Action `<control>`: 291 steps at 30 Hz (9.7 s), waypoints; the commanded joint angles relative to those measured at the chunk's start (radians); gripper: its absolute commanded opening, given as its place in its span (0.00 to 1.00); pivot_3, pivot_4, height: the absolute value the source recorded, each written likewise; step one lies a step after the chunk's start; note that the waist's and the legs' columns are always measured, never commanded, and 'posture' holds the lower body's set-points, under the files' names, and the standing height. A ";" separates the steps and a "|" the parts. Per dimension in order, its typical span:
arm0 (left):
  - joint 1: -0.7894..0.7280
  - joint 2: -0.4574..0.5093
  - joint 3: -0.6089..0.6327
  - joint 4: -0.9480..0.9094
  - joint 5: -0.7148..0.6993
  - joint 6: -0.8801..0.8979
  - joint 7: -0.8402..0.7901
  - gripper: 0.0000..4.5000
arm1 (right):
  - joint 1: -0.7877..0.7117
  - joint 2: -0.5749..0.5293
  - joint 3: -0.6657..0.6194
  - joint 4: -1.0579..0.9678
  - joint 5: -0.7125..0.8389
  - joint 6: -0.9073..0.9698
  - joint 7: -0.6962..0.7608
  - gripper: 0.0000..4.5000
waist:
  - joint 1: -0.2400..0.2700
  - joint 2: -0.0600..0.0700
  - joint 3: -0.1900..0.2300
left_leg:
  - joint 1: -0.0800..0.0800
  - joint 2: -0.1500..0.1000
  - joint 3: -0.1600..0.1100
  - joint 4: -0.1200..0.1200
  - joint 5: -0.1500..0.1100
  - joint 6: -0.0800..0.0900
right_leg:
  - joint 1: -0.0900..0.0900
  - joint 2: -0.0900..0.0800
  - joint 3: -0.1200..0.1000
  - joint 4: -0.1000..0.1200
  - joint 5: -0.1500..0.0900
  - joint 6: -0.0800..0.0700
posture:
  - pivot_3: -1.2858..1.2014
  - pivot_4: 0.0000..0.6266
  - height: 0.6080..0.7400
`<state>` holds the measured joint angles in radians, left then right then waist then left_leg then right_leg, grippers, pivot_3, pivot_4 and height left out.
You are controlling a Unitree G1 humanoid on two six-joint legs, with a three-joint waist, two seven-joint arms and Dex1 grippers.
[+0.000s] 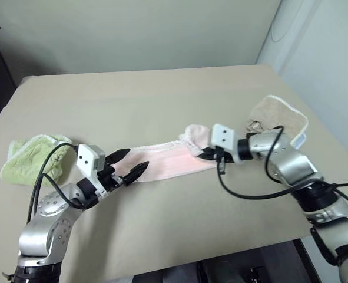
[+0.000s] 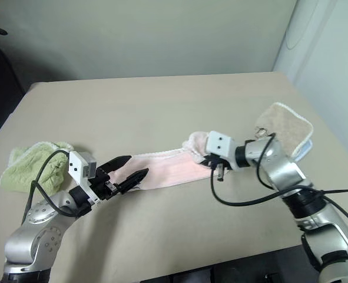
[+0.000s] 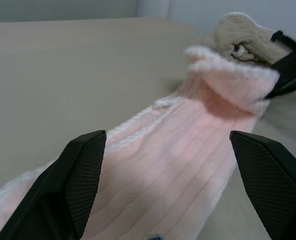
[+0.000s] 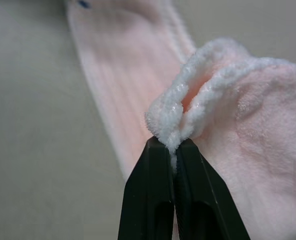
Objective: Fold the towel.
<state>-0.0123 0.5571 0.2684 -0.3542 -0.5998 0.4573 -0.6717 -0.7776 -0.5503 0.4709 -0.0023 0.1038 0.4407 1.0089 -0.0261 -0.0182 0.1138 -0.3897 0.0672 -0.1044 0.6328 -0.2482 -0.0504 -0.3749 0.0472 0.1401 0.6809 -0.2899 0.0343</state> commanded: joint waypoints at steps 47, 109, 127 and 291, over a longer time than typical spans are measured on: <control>0.301 -0.420 0.164 -0.107 -0.780 0.155 0.919 0.98 | -0.027 0.313 -0.246 0.669 -0.040 -0.334 -0.083 0.00 | 0.009 0.001 0.000 | 0.009 0.001 0.000 -0.002 0.003 -0.007 | 0.011 0.000 0.000 -0.002 -0.001 -0.004 | 0.52 0.24 1.00; 0.246 -0.340 0.112 -0.332 -0.767 0.026 1.213 0.78 | 0.012 0.323 -0.297 0.605 -0.055 -0.330 -0.122 0.00 | 0.009 0.003 0.003 | 0.012 0.003 -0.002 -0.003 -0.007 -0.016 | 0.013 0.004 -0.001 -0.001 -0.008 -0.010 | 0.52 0.24 1.00; 0.171 -0.330 0.060 -0.178 -0.786 0.046 1.292 1.00 | -0.015 0.342 -0.280 0.665 -0.072 -0.368 -0.102 0.00 | 0.025 0.006 0.005 | 0.017 -0.001 -0.001 -0.003 -0.006 -0.016 | 0.018 0.003 -0.001 0.000 -0.007 -0.010 | 0.52 0.24 1.00; -0.069 -0.074 0.870 0.195 -0.813 0.446 0.908 0.00 | 0.137 0.137 -0.538 0.223 0.247 -0.115 -0.250 0.00 | 0.006 -0.009 0.010 | 0.000 -0.004 -0.001 0.005 -0.001 -0.023 | -0.008 -0.001 0.008 -0.002 0.003 0.008 | 0.52 0.24 1.00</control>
<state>-0.1044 0.4856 1.1409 -0.1070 -1.3851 0.9108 0.2632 -0.6152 -0.4059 -0.0625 0.2353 0.3489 0.3471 0.7419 -0.0206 -0.0268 0.1237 -0.3882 0.0638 -0.1059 0.6386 -0.2499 -0.0731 -0.3831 0.0461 0.1499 0.6786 -0.2865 0.0418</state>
